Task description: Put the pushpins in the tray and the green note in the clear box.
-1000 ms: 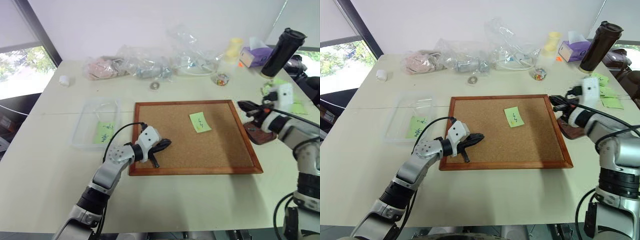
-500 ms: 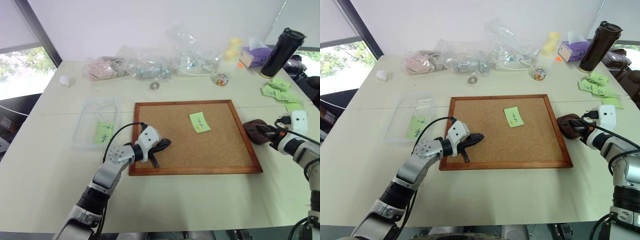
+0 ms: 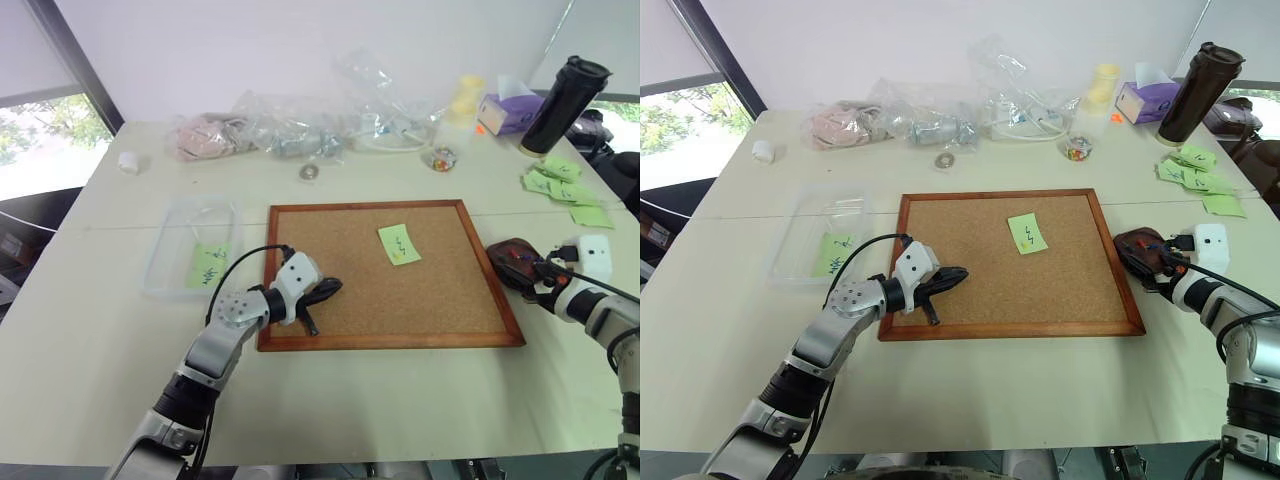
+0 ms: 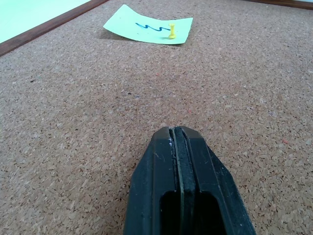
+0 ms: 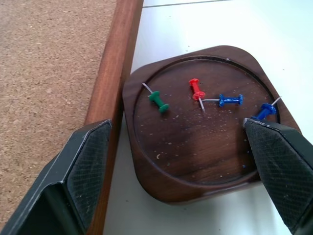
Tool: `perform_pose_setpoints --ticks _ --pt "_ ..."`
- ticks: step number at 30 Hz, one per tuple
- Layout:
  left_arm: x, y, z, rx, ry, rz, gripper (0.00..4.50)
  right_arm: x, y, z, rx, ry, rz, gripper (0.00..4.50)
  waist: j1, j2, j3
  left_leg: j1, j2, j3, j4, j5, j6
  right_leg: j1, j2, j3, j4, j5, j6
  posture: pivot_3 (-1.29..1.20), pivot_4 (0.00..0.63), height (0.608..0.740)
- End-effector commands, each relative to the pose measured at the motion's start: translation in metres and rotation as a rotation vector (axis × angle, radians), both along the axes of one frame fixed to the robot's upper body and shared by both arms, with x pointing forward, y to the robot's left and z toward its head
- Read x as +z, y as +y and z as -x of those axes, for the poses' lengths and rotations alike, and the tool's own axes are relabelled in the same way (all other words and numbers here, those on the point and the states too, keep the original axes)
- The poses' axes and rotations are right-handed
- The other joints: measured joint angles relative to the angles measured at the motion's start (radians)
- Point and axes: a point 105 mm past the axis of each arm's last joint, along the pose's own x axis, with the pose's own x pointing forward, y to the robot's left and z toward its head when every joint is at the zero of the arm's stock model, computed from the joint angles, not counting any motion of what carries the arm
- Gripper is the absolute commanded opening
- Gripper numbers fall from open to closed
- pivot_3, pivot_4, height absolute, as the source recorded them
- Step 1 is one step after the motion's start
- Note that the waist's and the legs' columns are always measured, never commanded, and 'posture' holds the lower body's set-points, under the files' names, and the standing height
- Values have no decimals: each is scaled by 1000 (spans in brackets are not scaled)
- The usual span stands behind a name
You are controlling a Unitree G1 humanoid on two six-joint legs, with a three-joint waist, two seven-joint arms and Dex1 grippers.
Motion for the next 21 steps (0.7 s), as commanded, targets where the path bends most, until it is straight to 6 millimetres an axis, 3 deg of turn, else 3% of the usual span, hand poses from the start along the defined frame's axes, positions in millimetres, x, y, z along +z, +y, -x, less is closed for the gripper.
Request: perform_pose_setpoints --ticks 1,4,6,11,17,21 --pt "-11 3 4 2 38 -30 0 26 6 -2 35 -95 -11 4391 0 0 0 0 0 0 0 0 0 0 0 0 0 0 0 0 150 730" --pt "-12 3 4 1 38 -30 0 42 23 -5 112 -136 -14 4391 0 0 0 0 0 0 0 0 0 0 0 0 0 0 0 0 150 730" --pt "-11 2 3 0 37 -31 0 51 34 -7 154 -161 -12 3880 0 0 0 0 0 0 0 0 0 0 0 0 0 0 0 0 150 730" --pt "-11 3 2 0 34 -34 0 68 71 -11 303 -179 21 1534 0 0 0 0 0 0 0 0 0 0 0 0 0 0 0 0 150 730" --pt "-11 3 0 6 31 -32 0 63 130 -14 514 -166 35 1534 0 0 0 0 0 0 0 0 0 0 0 0 0 0 0 0 150 730" --pt "-11 3 -2 11 25 -33 0 46 175 -23 623 -143 38 1534 0 0 0 0 0 -1 0 0 0 0 0 0 0 0 0 0 150 730"
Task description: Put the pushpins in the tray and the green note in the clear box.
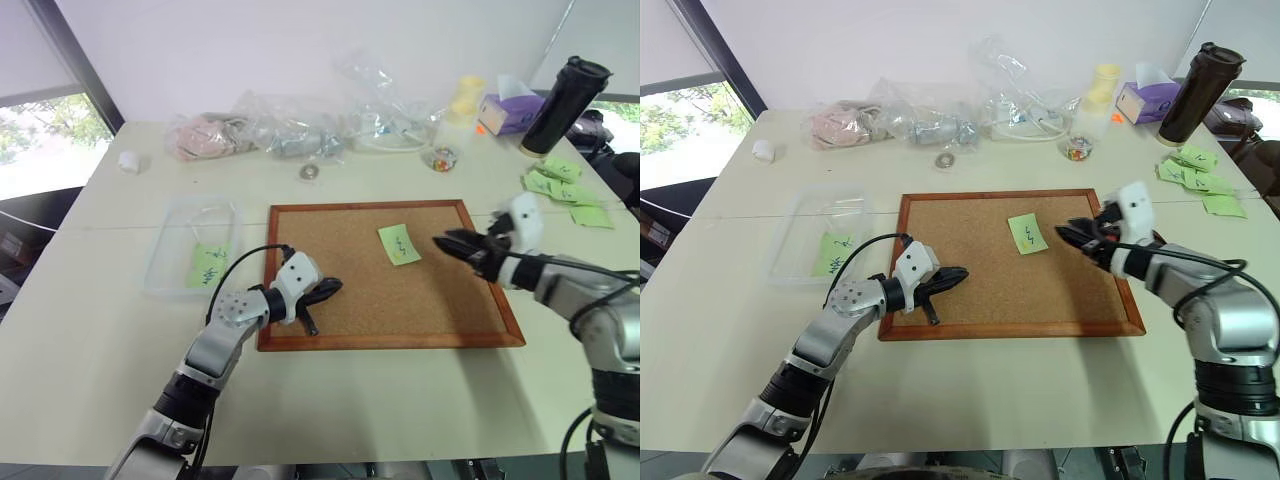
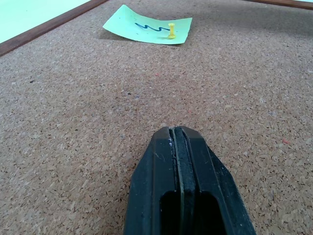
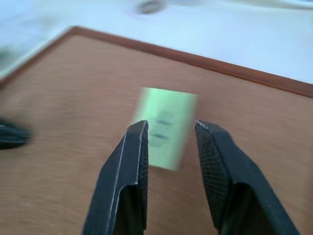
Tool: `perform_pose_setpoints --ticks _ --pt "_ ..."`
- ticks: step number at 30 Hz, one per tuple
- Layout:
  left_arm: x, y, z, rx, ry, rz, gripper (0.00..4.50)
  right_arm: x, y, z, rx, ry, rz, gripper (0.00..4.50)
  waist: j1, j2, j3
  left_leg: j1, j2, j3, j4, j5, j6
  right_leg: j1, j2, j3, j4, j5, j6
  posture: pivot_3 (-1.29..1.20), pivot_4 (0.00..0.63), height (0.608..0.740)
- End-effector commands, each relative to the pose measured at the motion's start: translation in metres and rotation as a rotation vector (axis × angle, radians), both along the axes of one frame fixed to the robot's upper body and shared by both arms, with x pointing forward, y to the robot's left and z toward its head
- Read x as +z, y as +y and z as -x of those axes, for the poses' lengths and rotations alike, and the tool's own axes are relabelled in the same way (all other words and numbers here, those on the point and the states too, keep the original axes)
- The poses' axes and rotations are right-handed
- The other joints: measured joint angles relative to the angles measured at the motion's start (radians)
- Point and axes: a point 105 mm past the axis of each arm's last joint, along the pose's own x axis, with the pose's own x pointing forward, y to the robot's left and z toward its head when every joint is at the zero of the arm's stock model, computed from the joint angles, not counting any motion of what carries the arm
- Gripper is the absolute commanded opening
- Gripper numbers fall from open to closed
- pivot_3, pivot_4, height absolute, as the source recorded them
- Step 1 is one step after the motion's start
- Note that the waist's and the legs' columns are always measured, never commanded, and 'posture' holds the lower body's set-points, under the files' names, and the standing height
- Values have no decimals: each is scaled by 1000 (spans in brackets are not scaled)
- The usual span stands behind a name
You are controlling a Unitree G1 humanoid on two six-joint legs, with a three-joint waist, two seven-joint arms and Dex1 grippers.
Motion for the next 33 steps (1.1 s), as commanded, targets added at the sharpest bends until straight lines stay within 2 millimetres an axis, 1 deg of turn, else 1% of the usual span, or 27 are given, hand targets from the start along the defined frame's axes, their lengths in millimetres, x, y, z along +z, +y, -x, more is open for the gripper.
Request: perform_pose_setpoints --ticks 1,4,7,14,20,33 --pt "-11 3 0 13 26 -32 0 -3 31 -5 78 -33 36 1534 1 0 0 0 0 0 0 0 0 0 0 0 0 0 0 0 150 730" --pt "-11 5 0 24 23 -33 0 -14 41 -7 106 -15 42 1534 2 0 0 0 0 -1 1 0 0 0 0 0 0 0 0 0 150 730" --pt "-12 8 1 35 23 -32 0 -19 41 -9 108 -12 59 1534 0 0 0 0 0 -1 1 0 0 0 0 0 0 0 0 0 150 730" --pt "-12 10 2 43 25 -31 0 -16 28 -20 54 -39 71 1534 -2 0 0 0 0 0 0 0 0 -1 0 0 0 0 0 0 150 730" --pt "-11 8 3 35 22 -32 0 -20 18 -24 15 -34 81 1534 -2 0 0 0 0 0 0 0 0 -1 0 0 0 0 0 0 150 730" --pt "-10 6 3 29 17 -32 0 -49 10 -20 -21 33 113 1534 -2 0 0 0 0 0 0 0 0 -1 0 0 0 0 0 0 150 730"
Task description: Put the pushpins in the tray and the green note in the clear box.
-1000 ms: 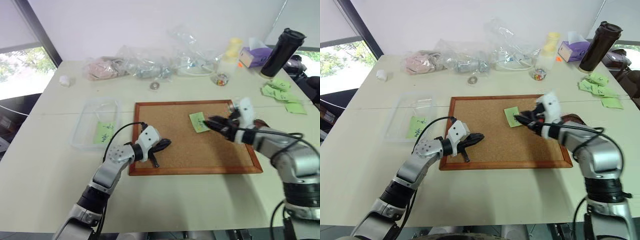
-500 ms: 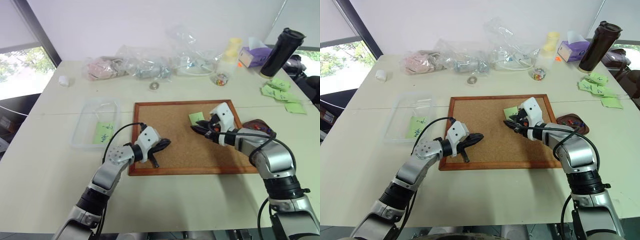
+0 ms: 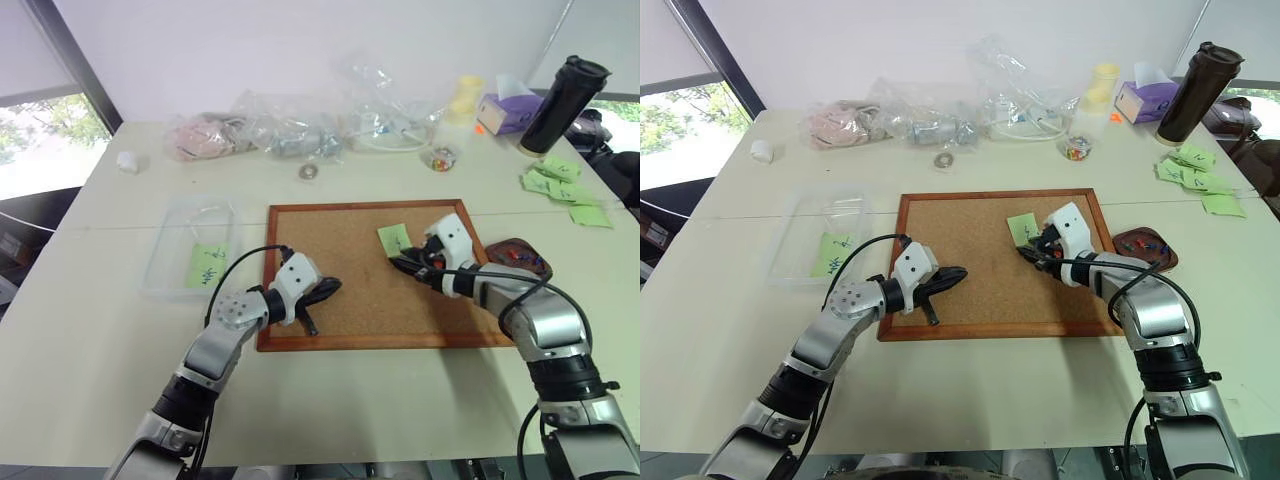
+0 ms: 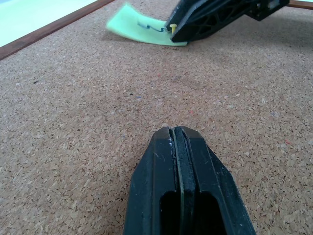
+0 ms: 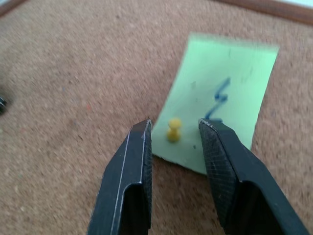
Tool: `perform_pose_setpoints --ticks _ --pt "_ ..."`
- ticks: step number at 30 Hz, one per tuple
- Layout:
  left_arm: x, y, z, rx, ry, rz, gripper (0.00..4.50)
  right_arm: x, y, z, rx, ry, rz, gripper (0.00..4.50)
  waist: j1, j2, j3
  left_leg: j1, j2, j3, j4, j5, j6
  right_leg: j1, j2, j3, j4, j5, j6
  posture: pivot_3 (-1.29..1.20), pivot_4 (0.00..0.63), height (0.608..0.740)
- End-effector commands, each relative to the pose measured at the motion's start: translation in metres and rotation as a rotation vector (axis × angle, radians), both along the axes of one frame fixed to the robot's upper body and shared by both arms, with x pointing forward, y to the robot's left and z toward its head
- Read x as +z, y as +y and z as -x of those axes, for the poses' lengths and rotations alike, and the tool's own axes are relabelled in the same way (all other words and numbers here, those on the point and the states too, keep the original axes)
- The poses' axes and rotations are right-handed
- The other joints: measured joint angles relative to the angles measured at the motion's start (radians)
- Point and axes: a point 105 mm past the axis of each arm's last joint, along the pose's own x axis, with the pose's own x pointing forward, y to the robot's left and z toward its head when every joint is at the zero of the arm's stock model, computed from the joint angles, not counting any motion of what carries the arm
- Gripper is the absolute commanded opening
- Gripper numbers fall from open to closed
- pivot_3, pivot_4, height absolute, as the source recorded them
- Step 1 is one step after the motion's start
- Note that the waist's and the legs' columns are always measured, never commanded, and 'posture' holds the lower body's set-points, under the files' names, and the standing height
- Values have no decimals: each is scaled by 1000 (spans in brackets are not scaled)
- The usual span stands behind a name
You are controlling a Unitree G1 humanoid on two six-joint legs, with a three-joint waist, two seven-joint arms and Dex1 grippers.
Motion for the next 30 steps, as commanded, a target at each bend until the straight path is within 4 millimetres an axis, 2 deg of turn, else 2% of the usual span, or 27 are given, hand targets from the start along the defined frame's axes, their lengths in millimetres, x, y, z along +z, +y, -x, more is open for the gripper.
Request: perform_pose_setpoints --ticks 1,3,6,7,8,16,22,27,30 --pt "-10 4 2 12 28 -33 0 1 -2 0 -11 -19 -7 1534 0 0 0 0 0 0 0 0 0 0 0 0 0 0 0 0 150 730" --pt "-10 4 2 13 28 -34 0 0 -2 0 -12 -18 -13 1534 0 0 0 0 0 0 0 0 0 0 0 0 0 0 0 0 150 730" --pt "-10 4 2 15 28 -32 0 0 -3 -1 -17 -18 -16 644 0 0 0 0 0 0 0 0 0 0 0 0 0 0 0 0 150 730" --pt "-9 4 1 15 28 -32 0 -1 -2 -1 -17 -18 -16 158 0 0 0 0 0 0 0 0 0 0 0 0 0 0 0 0 150 730" --pt "-9 4 1 15 28 -31 0 -1 -1 -2 -17 -19 -18 72 0 0 0 0 0 0 0 0 0 0 0 0 0 0 0 0 150 730" --pt "-9 4 1 15 27 -28 0 2 6 -3 -5 -28 -31 72 0 0 0 0 0 0 0 0 0 0 0 0 0 0 0 0 150 730" --pt "-9 4 0 19 31 -26 0 25 5 -2 6 -84 -49 72 0 0 0 0 0 0 0 0 0 0 0 0 0 0 0 0 150 730" --pt "-10 4 1 14 40 -26 0 53 10 8 60 -147 -44 72 1 0 0 -1 0 0 0 0 0 -1 0 0 0 0 0 0 150 730" --pt "-10 3 1 11 43 -25 0 63 13 12 84 -170 -40 72 1 0 0 -1 0 0 0 0 0 -1 0 0 0 0 0 0 150 730"
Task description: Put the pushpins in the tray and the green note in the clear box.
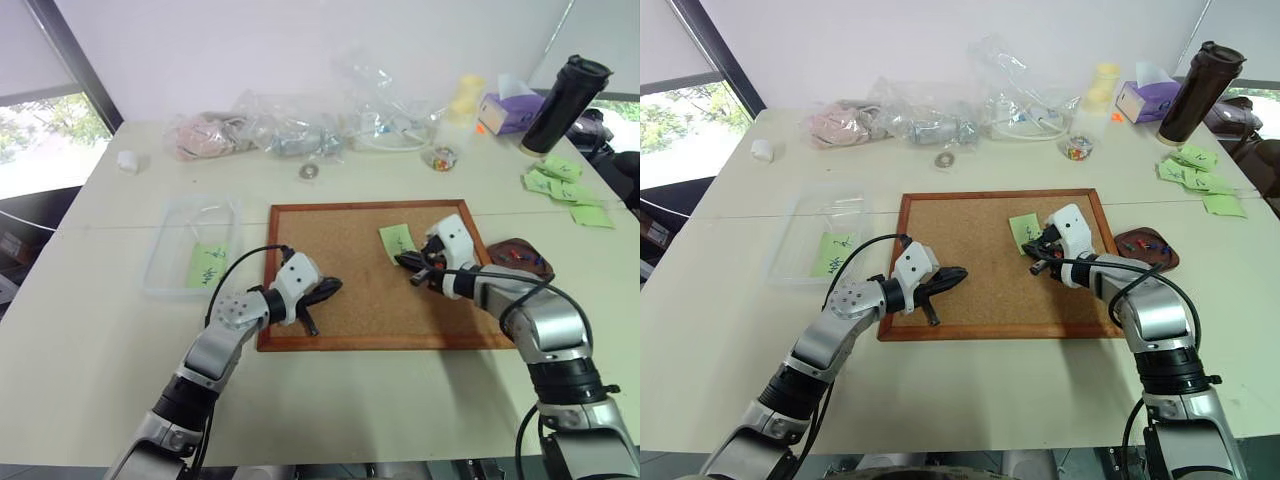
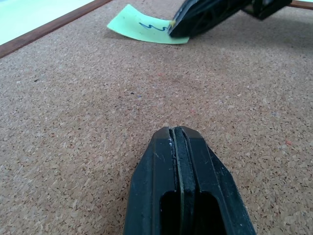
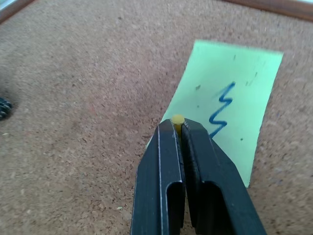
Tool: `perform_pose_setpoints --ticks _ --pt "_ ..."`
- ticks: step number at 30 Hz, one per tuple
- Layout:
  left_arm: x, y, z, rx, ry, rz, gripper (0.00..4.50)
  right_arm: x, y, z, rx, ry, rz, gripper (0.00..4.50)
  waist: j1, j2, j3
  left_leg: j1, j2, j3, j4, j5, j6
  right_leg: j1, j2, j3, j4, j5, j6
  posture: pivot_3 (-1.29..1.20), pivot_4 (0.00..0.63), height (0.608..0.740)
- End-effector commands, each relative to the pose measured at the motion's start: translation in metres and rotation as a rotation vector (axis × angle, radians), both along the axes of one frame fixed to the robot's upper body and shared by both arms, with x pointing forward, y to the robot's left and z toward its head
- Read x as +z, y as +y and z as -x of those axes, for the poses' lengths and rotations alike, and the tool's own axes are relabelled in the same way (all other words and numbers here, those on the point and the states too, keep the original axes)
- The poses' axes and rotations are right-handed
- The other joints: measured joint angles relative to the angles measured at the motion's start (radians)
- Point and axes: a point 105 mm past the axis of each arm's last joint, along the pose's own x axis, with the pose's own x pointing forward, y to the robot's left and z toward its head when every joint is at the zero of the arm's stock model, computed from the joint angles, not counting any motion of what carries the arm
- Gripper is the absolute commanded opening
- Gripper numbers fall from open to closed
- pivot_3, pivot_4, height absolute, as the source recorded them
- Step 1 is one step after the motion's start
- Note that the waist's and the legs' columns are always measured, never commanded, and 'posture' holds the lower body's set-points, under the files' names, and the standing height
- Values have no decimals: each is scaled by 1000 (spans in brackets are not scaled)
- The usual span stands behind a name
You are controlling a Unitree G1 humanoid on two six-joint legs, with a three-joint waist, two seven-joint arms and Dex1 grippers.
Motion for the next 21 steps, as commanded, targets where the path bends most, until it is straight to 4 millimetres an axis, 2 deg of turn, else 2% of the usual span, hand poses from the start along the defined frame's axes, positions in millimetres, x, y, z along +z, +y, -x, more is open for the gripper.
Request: perform_pose_setpoints --ticks 1,5,10,15,18,21 --pt "-11 4 0 13 39 -27 0 38 8 5 53 -120 -19 72 0 0 0 0 0 0 0 0 0 0 0 0 0 0 0 0 150 730" --pt "-11 5 0 12 42 -31 0 45 13 11 83 -138 -10 72 0 0 0 0 0 0 0 0 0 1 0 0 0 0 0 0 150 730" --pt "-2 17 -4 18 39 -25 0 45 20 20 143 -135 13 72 -1 0 0 0 0 0 0 0 0 0 0 0 0 0 0 0 150 730" --pt "41 28 -1 -68 113 109 0 50 24 33 230 -147 66 72 -8 0 0 -1 1 0 -2 0 0 -3 1 0 1 0 0 0 150 730" --pt "59 28 -2 -97 140 166 941 55 24 38 259 -159 74 0 0 -1 1 -1 1 0 -1 0 0 -2 1 0 0 0 0 0 150 730" --pt "75 28 -6 -129 160 198 2478 59 26 43 307 -176 105 0 2 -2 1 -1 0 -1 1 0 0 -1 0 0 0 0 0 0 150 730"
